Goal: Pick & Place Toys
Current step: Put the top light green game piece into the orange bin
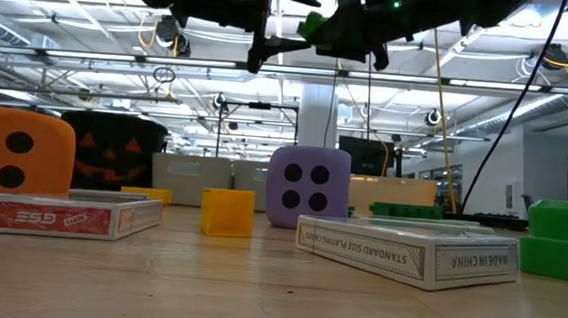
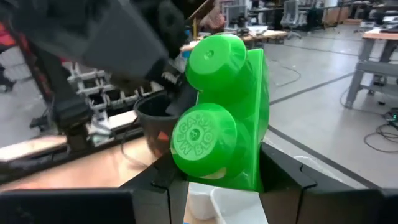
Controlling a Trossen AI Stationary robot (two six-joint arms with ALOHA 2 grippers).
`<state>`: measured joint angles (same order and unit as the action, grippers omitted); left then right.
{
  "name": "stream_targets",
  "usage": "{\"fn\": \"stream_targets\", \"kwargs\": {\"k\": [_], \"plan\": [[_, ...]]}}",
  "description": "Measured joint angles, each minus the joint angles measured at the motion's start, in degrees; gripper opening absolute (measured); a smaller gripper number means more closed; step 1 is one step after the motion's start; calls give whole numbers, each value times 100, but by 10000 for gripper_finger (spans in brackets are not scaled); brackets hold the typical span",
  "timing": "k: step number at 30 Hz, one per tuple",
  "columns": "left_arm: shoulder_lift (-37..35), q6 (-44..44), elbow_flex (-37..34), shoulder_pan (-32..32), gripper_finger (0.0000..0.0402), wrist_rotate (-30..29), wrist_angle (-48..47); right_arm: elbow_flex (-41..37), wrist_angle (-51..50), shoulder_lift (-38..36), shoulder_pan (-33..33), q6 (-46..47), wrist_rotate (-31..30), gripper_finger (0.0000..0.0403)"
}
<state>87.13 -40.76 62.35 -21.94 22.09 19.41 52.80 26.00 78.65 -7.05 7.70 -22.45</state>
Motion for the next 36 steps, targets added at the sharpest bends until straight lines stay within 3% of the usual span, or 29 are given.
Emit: {"fn": "stream_targets", "kwargs": {"k": [14, 23, 36], "plan": [[-142, 5, 0, -916, 304, 557, 166, 2, -1332, -594, -384, 314, 74, 138], [-245, 9, -4, -1428, 282, 1278, 117, 2, -2083, -601, -1033, 838, 1077, 138], [-481, 153, -4, -1504, 273, 1365, -31, 1, -2953, -84, -2566, 995, 3083, 138]]}}
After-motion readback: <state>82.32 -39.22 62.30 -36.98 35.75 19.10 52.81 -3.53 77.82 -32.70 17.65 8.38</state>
